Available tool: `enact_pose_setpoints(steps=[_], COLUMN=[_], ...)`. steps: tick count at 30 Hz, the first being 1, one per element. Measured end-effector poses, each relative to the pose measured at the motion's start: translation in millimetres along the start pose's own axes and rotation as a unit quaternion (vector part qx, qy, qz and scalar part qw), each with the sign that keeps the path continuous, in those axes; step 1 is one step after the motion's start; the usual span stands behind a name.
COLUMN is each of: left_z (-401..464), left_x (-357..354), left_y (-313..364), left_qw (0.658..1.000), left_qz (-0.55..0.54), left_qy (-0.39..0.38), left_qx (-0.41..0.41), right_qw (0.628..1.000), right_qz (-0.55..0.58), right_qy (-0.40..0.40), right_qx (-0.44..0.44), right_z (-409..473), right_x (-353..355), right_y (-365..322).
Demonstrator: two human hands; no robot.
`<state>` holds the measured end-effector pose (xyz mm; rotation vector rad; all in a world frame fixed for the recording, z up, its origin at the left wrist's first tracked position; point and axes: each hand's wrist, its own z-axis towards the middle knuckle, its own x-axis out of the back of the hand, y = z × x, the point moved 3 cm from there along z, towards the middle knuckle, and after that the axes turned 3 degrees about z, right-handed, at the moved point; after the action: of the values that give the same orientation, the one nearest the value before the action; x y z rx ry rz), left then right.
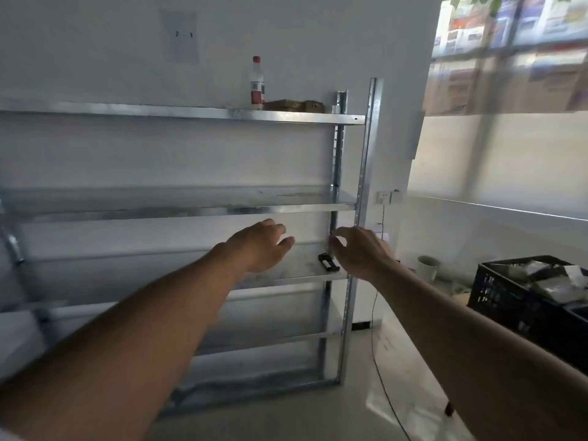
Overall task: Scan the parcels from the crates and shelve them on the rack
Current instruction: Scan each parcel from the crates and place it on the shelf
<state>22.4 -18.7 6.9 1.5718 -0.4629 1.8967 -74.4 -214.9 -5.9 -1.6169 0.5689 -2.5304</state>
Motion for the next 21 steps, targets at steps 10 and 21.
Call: enact_pose_setpoints(steps=[10, 21], left_z=[59.0, 147.9], left_x=[-45.1, -118.9], left_y=[81.9, 254.1], left_qw=[0.987, 0.963], left_qz=[-0.036, -0.056], left_qy=[-0.019, -0.044], left_qx=[-0.157, -0.261], right_qw=[0.990, 0.967], right_qz=[-0.020, -0.061], right_qy=[0.045, 0.063], right_qx=[-0.135, -0.239], right_z=[-36.9, -64.3], right_x=[20.9, 66.8], right_y=[78.2, 235.0])
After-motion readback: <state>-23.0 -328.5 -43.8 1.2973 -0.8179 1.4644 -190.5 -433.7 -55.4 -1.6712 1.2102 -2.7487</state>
